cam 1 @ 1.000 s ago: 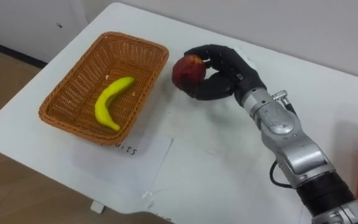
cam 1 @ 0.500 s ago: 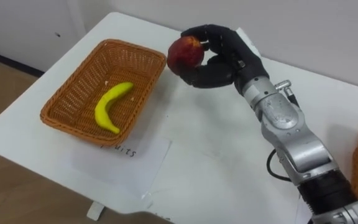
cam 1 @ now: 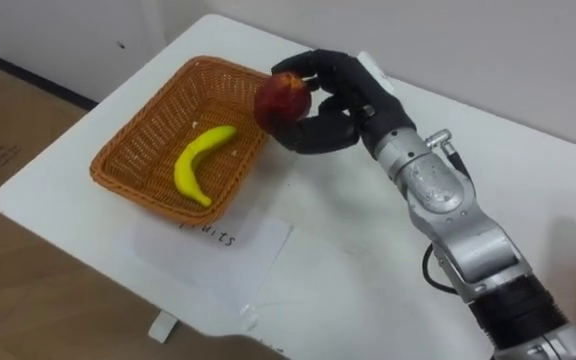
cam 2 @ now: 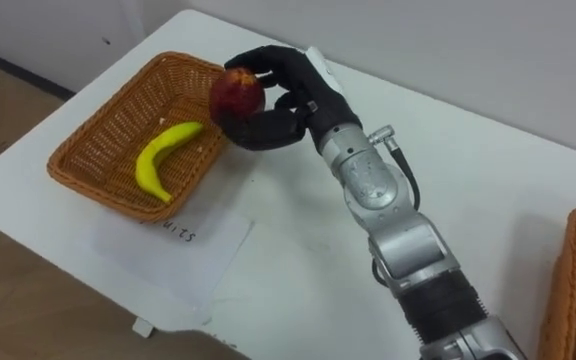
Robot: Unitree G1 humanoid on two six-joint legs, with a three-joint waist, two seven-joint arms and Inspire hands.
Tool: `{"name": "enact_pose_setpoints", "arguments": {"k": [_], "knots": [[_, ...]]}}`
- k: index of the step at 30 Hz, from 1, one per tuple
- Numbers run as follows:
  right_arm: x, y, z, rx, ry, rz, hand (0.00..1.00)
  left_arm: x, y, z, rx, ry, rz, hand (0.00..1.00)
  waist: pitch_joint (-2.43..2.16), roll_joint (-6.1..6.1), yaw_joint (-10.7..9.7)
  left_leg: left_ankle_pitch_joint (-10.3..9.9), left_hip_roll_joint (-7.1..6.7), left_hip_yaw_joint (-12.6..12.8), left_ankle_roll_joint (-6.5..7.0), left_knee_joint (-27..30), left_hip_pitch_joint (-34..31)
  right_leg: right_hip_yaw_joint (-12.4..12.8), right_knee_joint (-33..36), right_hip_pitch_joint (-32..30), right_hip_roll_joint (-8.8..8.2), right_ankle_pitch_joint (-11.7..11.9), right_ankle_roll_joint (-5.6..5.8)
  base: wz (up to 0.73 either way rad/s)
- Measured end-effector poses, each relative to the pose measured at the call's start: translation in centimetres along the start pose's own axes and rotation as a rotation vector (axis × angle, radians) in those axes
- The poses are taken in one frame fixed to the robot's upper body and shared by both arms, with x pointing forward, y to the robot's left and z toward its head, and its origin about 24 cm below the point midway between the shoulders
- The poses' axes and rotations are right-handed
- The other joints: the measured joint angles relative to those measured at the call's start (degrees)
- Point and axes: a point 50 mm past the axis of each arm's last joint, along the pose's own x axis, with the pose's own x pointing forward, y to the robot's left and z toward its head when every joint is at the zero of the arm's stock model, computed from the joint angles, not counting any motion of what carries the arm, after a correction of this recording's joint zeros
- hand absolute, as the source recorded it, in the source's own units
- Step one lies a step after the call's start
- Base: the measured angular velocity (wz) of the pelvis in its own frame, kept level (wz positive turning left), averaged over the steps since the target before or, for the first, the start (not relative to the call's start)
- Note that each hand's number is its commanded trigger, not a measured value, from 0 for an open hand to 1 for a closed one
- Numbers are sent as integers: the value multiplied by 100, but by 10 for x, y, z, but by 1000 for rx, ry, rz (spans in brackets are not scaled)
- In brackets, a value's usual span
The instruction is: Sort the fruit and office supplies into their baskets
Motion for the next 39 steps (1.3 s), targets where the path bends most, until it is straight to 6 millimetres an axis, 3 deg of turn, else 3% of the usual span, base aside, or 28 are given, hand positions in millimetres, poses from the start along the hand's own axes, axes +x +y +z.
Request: {"name": "enact_pose_setpoints", "arguments": {"k": [11,16,21,22,23,25,32,39], "knots": [[6,18,-1,24,30,49,100,-1,3,1,6,-1,-6,0,62,-127,228,-16,-70,-234,12,148,-204,-198,-5,-35,-40,-69,3,11],[7,26,-1,13,34,81,100,-3,6,4,9,-28,3,0,25,-182,296,-27,-124,-289,21,109,-187,-217,2,-11,-74,-125,34,9],[6,27,-8,11,66,82,100,-3,8,6,11,-44,9,0,26,-199,363,-33,-145,-312,31,81,-188,-234,18,-8,-91,-132,46,5],[6,27,-9,11,68,79,74,-3,8,7,11,-46,9,0,26,-200,378,-33,-144,-310,31,77,-186,-234,17,-10,-91,-132,46,0],[6,26,-9,11,69,72,67,-3,9,8,12,-49,9,0,27,-200,406,-33,-142,-311,30,73,-184,-234,17,-11,-90,-132,47,0],[7,26,-9,10,69,64,1,-3,9,8,11,-50,10,0,30,-203,439,-33,-142,-312,30,71,-179,-235,17,-6,-90,-133,48,0],[7,25,-10,9,73,49,0,-4,10,5,12,-44,18,0,77,-254,454,-39,-143,-329,36,94,-191,-244,25,-8,-90,-133,48,0],[8,25,-8,8,66,50,0,-4,11,5,12,-44,22,0,74,-307,451,-57,-144,-317,41,105,-194,-235,25,-17,-91,-132,48,0]]}}
